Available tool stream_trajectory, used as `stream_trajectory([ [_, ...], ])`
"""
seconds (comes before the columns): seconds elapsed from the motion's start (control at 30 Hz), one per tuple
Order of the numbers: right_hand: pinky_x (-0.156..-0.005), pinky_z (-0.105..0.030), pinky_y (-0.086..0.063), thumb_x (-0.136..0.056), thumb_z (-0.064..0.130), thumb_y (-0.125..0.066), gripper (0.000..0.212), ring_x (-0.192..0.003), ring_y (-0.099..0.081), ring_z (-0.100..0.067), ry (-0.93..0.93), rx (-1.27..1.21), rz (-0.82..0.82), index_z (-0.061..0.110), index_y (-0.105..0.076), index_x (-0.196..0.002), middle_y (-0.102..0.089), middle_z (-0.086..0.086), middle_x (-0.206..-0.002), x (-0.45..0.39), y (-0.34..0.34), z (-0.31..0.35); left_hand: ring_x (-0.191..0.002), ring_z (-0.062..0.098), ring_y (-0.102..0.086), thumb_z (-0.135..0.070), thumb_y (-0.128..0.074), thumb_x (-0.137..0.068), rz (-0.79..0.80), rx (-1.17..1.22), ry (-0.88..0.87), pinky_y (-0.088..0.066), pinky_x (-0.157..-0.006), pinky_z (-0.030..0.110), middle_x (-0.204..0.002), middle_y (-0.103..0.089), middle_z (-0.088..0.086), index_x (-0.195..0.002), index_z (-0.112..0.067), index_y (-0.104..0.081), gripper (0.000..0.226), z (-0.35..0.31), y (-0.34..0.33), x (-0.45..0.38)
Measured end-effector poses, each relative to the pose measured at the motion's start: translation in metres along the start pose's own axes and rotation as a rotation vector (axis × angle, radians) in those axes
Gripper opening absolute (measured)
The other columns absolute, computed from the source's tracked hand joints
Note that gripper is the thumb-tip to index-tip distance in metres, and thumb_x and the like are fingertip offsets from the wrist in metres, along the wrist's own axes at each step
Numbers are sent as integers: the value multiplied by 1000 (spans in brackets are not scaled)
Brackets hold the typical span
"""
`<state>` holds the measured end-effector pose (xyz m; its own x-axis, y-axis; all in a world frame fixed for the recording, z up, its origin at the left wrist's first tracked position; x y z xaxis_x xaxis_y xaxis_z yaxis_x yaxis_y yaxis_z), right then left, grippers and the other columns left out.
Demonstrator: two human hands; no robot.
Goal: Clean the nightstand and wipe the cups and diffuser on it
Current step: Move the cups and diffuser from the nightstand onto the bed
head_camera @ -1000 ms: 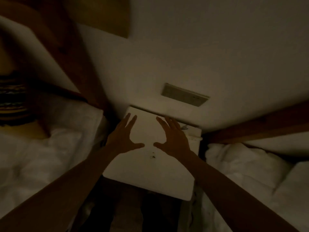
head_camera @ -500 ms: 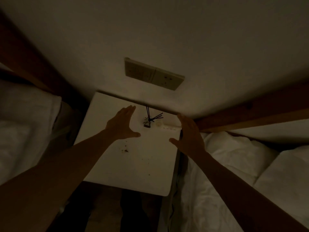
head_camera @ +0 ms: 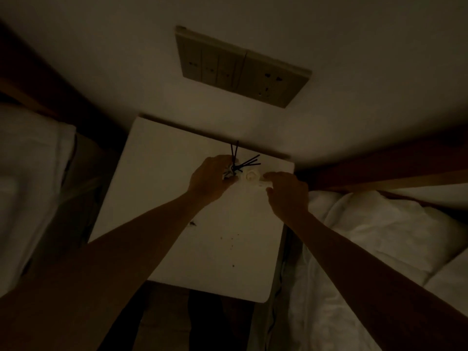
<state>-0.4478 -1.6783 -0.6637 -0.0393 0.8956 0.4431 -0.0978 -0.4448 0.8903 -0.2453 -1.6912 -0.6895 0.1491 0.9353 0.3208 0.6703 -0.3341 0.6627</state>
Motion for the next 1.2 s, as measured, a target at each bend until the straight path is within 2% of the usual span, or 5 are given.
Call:
stream_trajectory([
  [0.17,-91,-42,-47,-104,24,-46,33,-116,-56,-25,37,39,26,27,-54,-136,-63,-2,-124,3,6,2,-117,25,-57,-30,-66,-93,-44,72,100,-40,-88,27,-128,-63,8,-131,-25,-61,39,1,4,9],
  [0.43,-100,-37,-44,-106,34,-40,35,-113,-60,-19,275,157,46,25,-49,-139,-63,1,-125,15,27,60,-112,27,-57,-32,-63,-95,-120,141,228,-47,-91,36,-125,-62,9,-133,-28,-59,38,41,64,65],
  [0.57,-98,-38,-46,-104,30,-44,32,-107,-63,-22,372,183,26,26,-53,-135,-66,0,-120,22,41,139,-105,24,-64,-27,-66,-93,-199,192,278,-54,-84,37,-120,-67,7,-128,-26,-64,34,82,119,110],
  [0.7,-95,-39,-48,-103,29,-48,29,-104,-66,-23,532,195,34,26,-56,-131,-69,0,-115,38,51,234,-70,7,-60,-30,-66,-93,-260,170,390,-40,-52,17,-91,-67,-2,-115,-24,-66,22,131,180,168],
  [1.2,-86,-34,-50,-102,23,-49,28,-103,-63,-26,1044,206,121,19,-64,-125,-69,-7,-119,157,45,599,-95,28,-64,-35,-75,-86,-823,248,751,-44,-72,30,-109,-67,11,-124,-30,-66,40,287,365,450],
])
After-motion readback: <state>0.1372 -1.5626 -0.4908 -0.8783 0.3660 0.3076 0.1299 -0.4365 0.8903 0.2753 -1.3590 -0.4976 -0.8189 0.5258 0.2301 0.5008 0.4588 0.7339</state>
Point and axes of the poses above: each hand's wrist, its own x-axis away from the middle knuckle, its own y-axis out of the back of the hand, z = x × y, the point moved 1 cm from there along -x, towards the middle knuckle
